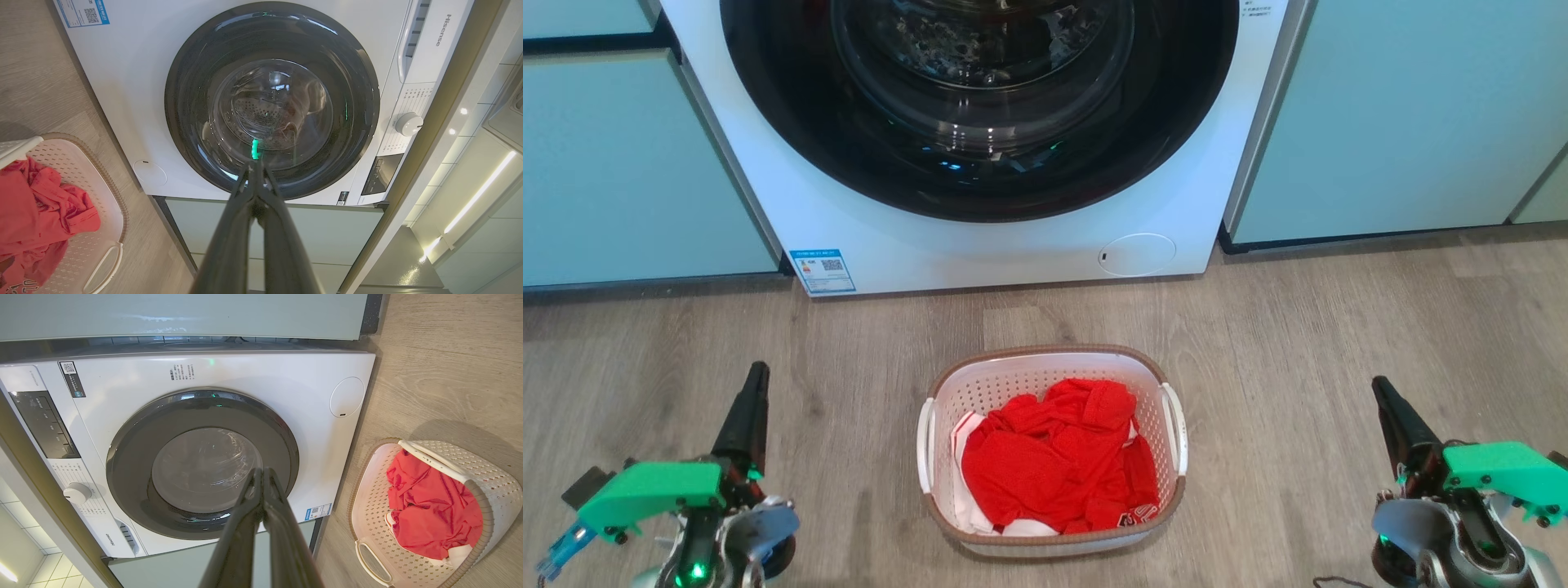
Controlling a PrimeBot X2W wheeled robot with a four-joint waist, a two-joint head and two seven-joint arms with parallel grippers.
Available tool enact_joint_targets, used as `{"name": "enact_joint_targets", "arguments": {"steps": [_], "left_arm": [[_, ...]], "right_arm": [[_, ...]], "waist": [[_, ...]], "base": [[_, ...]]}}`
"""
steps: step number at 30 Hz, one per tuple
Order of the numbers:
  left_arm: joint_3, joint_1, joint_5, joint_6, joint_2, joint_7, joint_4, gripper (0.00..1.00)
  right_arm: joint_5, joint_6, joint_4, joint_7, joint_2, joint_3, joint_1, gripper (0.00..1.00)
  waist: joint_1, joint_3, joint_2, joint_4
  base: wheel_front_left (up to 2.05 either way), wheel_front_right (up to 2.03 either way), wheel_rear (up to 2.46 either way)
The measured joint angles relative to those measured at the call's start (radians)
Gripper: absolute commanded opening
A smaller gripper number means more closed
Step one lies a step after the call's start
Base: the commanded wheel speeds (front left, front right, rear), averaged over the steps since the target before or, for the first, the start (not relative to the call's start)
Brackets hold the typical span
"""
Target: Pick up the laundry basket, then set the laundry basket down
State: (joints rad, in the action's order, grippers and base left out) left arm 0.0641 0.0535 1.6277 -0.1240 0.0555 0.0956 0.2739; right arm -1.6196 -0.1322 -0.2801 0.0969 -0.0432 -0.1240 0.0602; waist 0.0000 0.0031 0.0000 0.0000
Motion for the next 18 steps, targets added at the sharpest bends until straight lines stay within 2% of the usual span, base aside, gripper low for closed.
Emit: {"name": "enact_joint_targets", "arguments": {"steps": [18], "left_arm": [[0.004,0.0,-0.001,0.0,-0.002,0.001,0.0,0.0]], "right_arm": [[0.001,0.0,0.0,0.0,0.0,-0.002,0.0,0.0]], "waist": [[0.0,0.0,0.0,0.0]], "base": [[0.0,0.0,0.0]]}}
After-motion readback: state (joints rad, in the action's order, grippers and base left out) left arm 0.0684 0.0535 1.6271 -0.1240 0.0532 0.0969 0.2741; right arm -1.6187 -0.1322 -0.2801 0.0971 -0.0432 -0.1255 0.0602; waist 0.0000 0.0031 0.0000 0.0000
